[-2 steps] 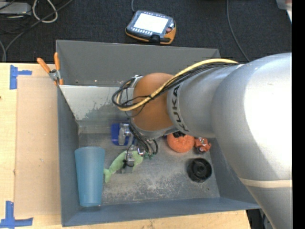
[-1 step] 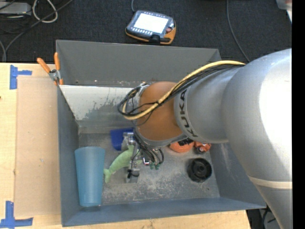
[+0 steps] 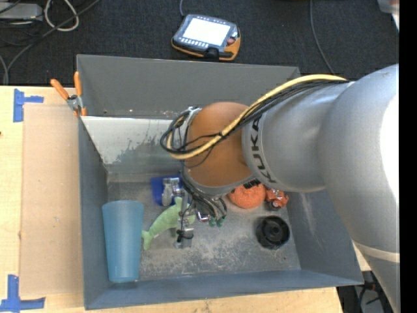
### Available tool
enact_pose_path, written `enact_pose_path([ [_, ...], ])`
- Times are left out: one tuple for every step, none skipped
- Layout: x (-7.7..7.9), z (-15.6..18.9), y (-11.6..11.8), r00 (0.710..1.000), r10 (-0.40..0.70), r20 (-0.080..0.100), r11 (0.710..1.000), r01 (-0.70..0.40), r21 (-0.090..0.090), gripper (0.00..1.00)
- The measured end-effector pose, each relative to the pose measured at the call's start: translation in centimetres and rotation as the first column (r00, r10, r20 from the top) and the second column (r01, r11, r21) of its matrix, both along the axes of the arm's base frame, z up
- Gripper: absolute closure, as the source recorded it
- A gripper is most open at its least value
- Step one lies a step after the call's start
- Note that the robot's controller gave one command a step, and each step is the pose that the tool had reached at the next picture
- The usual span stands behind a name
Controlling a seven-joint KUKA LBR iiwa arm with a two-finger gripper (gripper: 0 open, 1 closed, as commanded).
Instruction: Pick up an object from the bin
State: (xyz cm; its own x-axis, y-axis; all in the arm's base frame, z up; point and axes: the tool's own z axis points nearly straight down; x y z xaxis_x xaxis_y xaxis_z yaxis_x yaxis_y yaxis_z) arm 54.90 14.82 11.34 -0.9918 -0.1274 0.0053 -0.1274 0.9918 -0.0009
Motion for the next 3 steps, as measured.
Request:
enact_pose_path([
  [-1.16,1.98,1.36,0.974,0.226,-0.006,0.974,-0.226,0.002,0.00],
  [-1.49,1.61,0.59,0.977,0.214,0.000,0.977,-0.214,0.004,0.00],
  [-2.11,2.59,0.40,0.967,0.255,-0.007,0.967,-0.255,0.002,0.00],
])
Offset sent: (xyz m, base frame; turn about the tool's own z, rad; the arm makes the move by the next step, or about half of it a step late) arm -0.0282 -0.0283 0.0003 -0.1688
